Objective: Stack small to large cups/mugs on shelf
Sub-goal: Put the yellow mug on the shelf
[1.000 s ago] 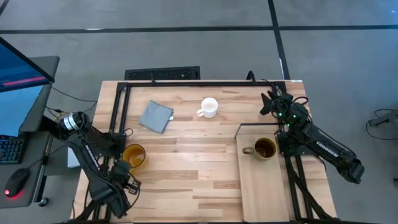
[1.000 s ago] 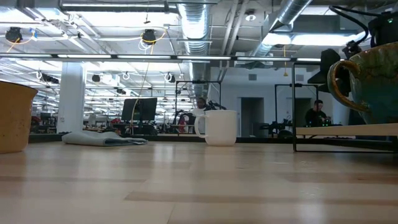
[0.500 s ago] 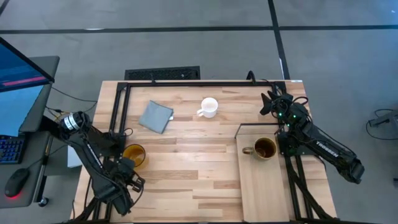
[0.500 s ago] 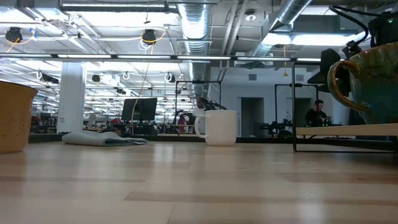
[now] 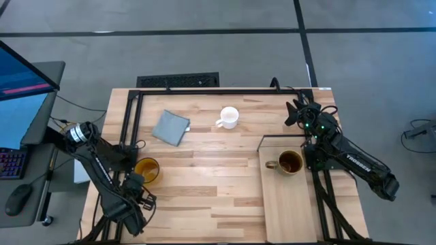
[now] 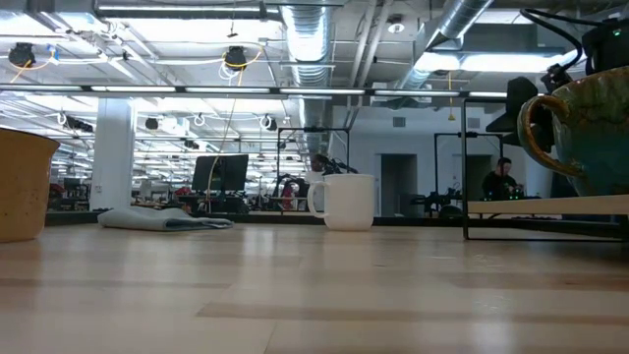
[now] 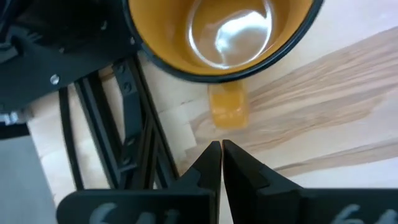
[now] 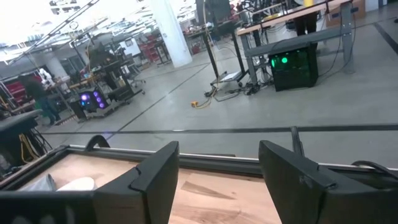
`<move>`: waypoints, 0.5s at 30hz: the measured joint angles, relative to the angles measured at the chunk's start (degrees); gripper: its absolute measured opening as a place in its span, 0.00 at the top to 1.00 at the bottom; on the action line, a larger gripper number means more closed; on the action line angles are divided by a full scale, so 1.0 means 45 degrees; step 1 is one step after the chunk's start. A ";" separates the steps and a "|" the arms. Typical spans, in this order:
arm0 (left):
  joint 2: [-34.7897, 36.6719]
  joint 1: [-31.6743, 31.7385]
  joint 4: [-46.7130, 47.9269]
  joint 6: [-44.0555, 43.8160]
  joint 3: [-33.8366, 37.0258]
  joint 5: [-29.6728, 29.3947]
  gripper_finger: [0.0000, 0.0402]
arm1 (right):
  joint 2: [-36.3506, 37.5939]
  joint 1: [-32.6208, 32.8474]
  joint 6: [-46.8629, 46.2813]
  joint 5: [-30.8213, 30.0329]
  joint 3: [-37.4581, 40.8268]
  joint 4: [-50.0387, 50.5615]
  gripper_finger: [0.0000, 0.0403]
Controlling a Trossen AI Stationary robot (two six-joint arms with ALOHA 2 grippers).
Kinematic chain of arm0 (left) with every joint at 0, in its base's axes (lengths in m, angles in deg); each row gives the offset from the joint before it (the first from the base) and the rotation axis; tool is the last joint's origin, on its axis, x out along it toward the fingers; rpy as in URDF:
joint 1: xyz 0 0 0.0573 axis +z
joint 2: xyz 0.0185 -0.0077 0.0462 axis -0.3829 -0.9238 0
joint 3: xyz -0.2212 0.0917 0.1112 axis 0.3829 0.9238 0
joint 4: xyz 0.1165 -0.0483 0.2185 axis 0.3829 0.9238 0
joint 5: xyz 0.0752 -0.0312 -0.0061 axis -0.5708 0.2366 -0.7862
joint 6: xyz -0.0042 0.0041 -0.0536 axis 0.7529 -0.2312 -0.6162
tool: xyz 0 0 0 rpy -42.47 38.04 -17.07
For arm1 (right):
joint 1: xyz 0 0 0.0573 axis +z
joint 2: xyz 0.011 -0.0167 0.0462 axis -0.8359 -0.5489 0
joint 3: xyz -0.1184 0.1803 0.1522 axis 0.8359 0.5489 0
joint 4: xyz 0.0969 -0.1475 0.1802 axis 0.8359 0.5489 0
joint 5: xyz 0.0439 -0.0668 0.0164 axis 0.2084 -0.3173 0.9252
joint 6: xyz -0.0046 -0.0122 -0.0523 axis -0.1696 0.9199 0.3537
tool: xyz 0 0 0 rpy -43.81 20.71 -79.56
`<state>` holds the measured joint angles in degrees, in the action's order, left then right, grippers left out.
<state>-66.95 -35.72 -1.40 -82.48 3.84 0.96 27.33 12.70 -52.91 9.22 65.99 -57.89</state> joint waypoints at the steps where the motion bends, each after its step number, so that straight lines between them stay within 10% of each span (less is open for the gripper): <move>1: 0.0000 0.0004 -0.0023 -0.0005 0.0000 0.0027 0.99 | -0.0003 0.0000 0.0002 0.0000 -0.0001 0.0000 0.39; 15: 0.0000 0.0004 -0.0191 0.0510 0.0000 -0.0030 0.99 | -0.0002 0.0000 0.0001 0.0001 -0.0010 0.0000 0.39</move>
<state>-66.95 -35.70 -2.26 -80.19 3.84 0.82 27.32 12.70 -52.91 9.23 65.95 -57.89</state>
